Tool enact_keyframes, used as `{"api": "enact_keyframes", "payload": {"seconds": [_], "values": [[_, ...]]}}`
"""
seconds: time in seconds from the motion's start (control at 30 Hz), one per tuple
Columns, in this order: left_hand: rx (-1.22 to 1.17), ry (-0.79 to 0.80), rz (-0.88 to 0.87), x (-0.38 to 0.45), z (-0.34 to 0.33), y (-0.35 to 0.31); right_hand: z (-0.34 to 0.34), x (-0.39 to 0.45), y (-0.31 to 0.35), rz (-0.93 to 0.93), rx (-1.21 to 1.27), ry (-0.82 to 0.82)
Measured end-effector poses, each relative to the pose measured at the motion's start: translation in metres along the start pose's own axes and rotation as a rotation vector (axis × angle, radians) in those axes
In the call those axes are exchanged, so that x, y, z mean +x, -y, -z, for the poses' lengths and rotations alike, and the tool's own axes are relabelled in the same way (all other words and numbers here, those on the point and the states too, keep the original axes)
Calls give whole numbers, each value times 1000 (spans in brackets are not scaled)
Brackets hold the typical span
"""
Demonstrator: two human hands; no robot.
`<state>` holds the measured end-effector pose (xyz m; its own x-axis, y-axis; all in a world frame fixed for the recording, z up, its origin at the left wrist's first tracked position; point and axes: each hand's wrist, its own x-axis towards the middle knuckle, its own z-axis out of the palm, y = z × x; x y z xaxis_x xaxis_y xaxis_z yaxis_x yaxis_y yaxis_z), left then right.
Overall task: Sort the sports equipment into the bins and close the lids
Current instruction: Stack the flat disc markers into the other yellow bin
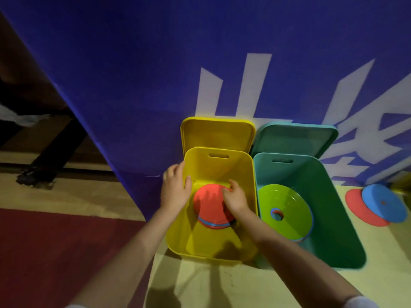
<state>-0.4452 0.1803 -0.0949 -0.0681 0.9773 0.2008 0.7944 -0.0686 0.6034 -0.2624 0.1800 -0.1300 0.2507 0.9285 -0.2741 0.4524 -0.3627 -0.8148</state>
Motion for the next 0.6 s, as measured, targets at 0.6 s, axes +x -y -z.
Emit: {"api": "enact_keyframes", "payload": {"seconds": [0.6], "values": [[-539,431,-360,-128,-109,-321,310,-93,-140,24,599,-684]]}}
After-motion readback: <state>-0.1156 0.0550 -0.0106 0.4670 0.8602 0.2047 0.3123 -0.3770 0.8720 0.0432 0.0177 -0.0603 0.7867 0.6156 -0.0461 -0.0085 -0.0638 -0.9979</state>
